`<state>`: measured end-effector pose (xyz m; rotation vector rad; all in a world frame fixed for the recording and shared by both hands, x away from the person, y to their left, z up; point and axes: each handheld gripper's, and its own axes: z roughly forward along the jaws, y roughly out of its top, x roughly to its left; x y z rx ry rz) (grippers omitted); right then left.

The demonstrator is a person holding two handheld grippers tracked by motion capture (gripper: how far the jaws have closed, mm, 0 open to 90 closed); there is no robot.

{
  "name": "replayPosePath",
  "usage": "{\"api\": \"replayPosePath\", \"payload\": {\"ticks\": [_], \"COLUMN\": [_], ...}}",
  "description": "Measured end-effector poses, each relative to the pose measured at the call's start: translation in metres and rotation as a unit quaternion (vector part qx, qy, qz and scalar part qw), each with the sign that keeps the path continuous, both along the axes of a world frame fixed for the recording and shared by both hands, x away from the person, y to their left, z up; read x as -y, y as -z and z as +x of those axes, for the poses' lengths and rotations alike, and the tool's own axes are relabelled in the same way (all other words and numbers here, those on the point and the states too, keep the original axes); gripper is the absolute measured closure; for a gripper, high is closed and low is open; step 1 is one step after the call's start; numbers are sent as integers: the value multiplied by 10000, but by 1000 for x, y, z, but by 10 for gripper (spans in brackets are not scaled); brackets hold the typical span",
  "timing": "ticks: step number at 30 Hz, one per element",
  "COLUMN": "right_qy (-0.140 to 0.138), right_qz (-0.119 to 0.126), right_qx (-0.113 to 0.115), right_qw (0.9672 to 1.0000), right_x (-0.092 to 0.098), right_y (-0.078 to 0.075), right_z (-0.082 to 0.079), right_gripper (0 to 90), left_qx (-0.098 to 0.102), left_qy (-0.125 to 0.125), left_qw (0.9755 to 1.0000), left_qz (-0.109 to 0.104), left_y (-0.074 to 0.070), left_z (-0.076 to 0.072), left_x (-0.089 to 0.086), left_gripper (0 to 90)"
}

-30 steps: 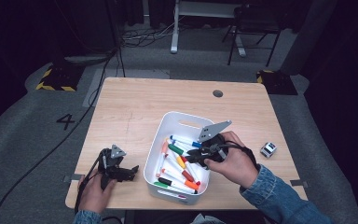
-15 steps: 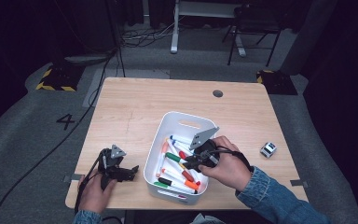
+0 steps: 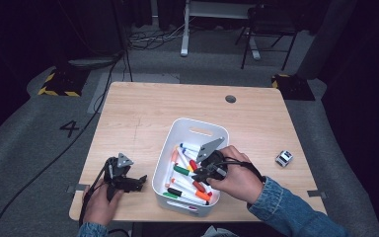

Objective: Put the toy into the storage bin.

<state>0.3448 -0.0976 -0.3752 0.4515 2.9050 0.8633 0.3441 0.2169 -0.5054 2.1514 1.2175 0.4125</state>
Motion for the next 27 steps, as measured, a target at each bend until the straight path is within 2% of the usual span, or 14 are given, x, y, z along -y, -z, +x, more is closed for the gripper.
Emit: {"api": "replayPosePath", "payload": {"ticks": [7,8,11,13,19,21,27], "right_qy": [-38,-33,36,66,210,348,543], "right_qz": [-62,25,168,352,638,847,1018], "right_qx": [-77,-81,29,113,346,382,488], "right_qw": [9999,10000,9998,9993,9971,9951,9921], "right_x": [-4,-4,-3,1,13,23,40], "right_y": [5,5,4,1,-9,-15,-23], "right_z": [-1,-1,-3,-2,1,2,7], "right_gripper": [754,644,537,480,414,393,372], "left_qx": [1,0,5,6,4,5,3], "left_qy": [-4,-2,-10,-13,-12,-6,-12], "left_qw": [10000,10000,10000,10000,10000,10000,10000], "left_qz": [-1,-1,6,4,3,5,2], "left_y": [0,0,0,0,0,0,0], "left_z": [0,0,0,0,0,0,0], "left_x": [0,0,0,0,0,0,0], "left_gripper": [1,1,1,1,1,1,1]}}
